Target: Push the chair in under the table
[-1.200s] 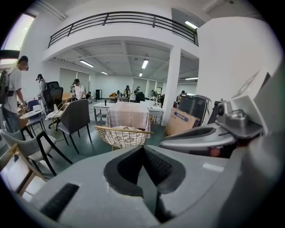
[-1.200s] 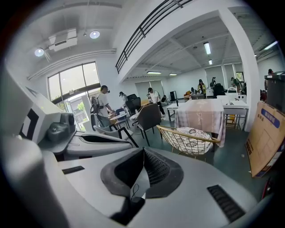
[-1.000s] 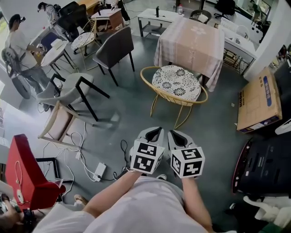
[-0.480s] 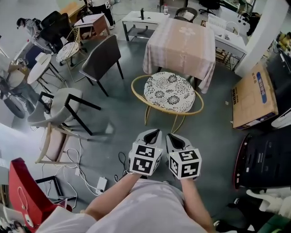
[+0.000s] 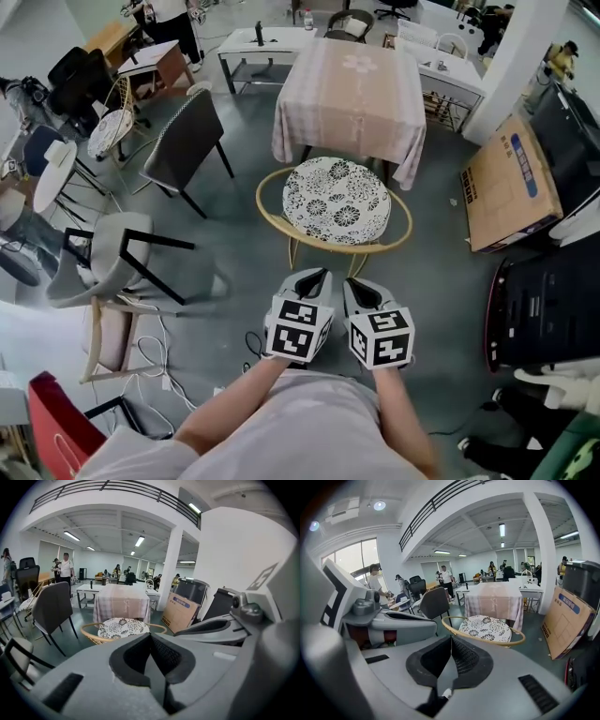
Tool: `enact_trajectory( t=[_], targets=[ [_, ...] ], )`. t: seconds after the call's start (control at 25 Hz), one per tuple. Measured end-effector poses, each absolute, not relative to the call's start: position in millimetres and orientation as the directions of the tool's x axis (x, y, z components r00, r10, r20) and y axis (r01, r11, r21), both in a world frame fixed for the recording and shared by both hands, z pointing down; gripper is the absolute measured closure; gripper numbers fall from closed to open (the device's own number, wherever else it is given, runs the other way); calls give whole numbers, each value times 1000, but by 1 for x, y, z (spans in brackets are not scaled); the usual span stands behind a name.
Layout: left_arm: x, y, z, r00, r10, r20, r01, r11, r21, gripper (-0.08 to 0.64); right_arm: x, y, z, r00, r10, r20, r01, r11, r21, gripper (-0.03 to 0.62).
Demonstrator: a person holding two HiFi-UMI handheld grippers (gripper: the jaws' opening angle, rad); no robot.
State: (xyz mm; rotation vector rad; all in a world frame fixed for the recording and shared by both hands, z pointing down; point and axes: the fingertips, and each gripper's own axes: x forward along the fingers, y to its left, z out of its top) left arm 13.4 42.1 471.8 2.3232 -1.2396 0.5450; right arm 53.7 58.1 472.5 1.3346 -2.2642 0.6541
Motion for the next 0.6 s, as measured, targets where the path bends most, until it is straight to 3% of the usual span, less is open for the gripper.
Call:
enact_trajectory(
  t=[0.6],
  targets=[
    [-21,1,477,590,-610,529,-789,-575,217,555,19,20,481,-363,-704,610,-923,359,-134,588]
  ],
)
